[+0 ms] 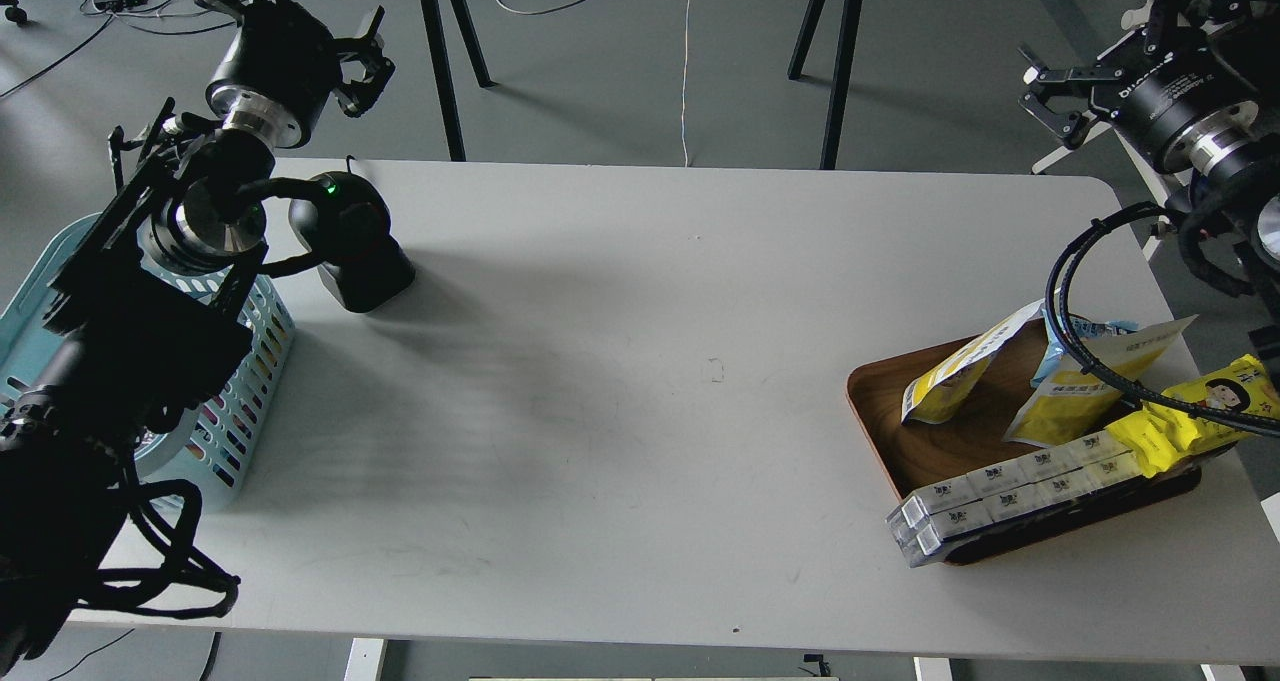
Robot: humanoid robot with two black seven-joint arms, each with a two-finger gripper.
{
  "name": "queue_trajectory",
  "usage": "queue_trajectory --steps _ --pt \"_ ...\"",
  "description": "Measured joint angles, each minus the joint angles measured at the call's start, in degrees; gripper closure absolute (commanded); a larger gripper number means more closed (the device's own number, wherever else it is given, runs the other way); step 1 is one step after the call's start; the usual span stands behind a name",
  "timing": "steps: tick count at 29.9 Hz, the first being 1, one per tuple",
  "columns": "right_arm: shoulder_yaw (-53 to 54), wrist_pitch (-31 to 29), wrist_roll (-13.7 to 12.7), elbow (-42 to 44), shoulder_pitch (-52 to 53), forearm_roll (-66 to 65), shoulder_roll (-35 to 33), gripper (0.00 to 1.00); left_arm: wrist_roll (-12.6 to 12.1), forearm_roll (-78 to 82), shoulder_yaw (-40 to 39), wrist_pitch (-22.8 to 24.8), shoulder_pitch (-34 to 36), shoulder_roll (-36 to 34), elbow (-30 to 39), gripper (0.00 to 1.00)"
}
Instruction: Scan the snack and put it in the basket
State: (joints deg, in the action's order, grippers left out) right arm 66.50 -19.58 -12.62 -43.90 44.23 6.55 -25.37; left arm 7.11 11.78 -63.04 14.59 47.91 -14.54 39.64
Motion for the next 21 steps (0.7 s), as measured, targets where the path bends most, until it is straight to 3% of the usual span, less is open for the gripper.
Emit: queue_trajectory --steps 21 --pt "1.2 0.7 0.2 -0.3 -0.5 0.2 2.3 0.01 1.1 -0.3 0.0 0.3 1.2 -1.1 0.5 0.00"
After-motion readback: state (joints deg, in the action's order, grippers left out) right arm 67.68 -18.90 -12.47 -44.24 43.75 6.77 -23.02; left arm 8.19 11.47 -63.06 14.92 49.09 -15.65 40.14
